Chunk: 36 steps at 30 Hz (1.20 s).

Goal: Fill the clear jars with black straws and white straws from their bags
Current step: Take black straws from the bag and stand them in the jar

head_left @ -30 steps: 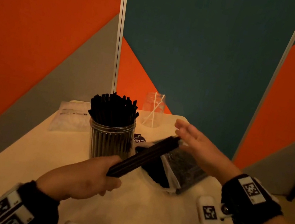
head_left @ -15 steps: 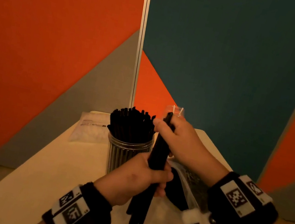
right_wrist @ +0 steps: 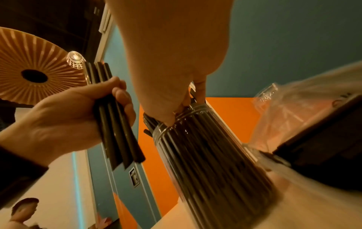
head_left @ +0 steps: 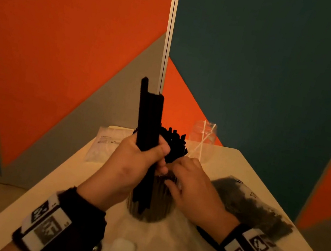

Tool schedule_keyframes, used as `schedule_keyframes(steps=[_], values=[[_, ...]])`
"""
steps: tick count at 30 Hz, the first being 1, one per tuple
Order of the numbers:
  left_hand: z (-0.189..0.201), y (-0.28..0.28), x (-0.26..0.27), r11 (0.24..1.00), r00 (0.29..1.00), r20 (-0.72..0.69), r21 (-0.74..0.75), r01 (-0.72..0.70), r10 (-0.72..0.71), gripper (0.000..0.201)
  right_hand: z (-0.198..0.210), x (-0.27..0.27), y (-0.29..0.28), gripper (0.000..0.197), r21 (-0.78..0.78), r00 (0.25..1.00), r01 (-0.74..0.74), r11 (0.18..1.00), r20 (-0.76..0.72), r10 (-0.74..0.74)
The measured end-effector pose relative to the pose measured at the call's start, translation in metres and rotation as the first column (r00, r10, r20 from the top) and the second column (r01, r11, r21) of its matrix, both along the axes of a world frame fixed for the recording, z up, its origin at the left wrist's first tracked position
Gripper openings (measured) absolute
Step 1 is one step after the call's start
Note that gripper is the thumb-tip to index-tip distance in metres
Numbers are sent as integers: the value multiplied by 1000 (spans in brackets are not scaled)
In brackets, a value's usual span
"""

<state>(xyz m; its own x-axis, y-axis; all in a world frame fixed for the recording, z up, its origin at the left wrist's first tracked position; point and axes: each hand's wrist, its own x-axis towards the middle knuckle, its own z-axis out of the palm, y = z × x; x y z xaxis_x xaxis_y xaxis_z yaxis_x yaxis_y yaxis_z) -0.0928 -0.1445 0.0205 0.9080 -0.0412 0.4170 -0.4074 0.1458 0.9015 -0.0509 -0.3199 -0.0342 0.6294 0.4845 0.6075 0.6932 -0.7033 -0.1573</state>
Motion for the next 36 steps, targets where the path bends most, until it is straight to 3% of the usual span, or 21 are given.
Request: schedule_keyframes(steps=[9, 11, 13, 14, 16, 18, 21, 22, 23, 24, 27, 29, 32, 36], values=[[43, -5, 46, 980, 978, 150, -159, -123, 147, 7, -4, 2, 8, 28, 82, 999, 39, 996, -33, -36], [38, -7, 57, 979, 972, 153, -121, -161, 179, 7, -5, 3, 7, 28, 86, 999, 39, 996, -42, -35], [23, -8, 65, 960, 945, 189, 39, -277, 265, 11, -5, 4, 7, 28, 88, 999, 41, 995, -38, -37], [13, -7, 69, 906, 908, 247, 176, -384, 337, 16, -5, 5, 7, 28, 89, 999, 41, 995, -36, -38], [-4, -3, 72, 674, 781, 454, 415, -611, 429, 25, -6, 5, 7, 28, 94, 999, 40, 995, -28, -38], [-14, 0, 71, 469, 693, 615, 518, -715, 376, 26, -6, 6, 6, 28, 97, 999, 38, 995, -32, -35], [-24, 4, 73, 259, 682, 644, 633, -730, 347, 47, -6, 5, 5, 28, 97, 999, 29, 995, -46, -25], [-26, 6, 74, 222, 681, 640, 649, -727, 356, 57, -6, 5, 5, 29, 96, 999, 26, 995, -49, -22], [-26, 7, 74, 227, 686, 627, 655, -721, 369, 66, -6, 5, 5, 30, 95, 999, 23, 995, -49, -18], [-24, 7, 74, 284, 704, 596, 649, -705, 386, 73, -6, 5, 5, 30, 97, 999, 21, 995, -50, -16], [-9, 8, 73, 612, 779, 489, 493, -618, 393, 96, -7, 5, 4, 31, 106, 998, 30, 994, -58, -24], [8, 6, 72, 682, 746, 548, 379, -625, 379, 105, -8, 5, 5, 30, 105, 998, 40, 994, -55, -34], [28, 2, 74, 602, 648, 691, 379, -702, 321, 95, -9, 6, 4, 31, 105, 998, 38, 994, -51, -32], [15, -5, 71, 345, 762, 634, 692, -634, 130, 66, -7, 2, 3, 33, 105, 999, 18, 994, -44, -14]])
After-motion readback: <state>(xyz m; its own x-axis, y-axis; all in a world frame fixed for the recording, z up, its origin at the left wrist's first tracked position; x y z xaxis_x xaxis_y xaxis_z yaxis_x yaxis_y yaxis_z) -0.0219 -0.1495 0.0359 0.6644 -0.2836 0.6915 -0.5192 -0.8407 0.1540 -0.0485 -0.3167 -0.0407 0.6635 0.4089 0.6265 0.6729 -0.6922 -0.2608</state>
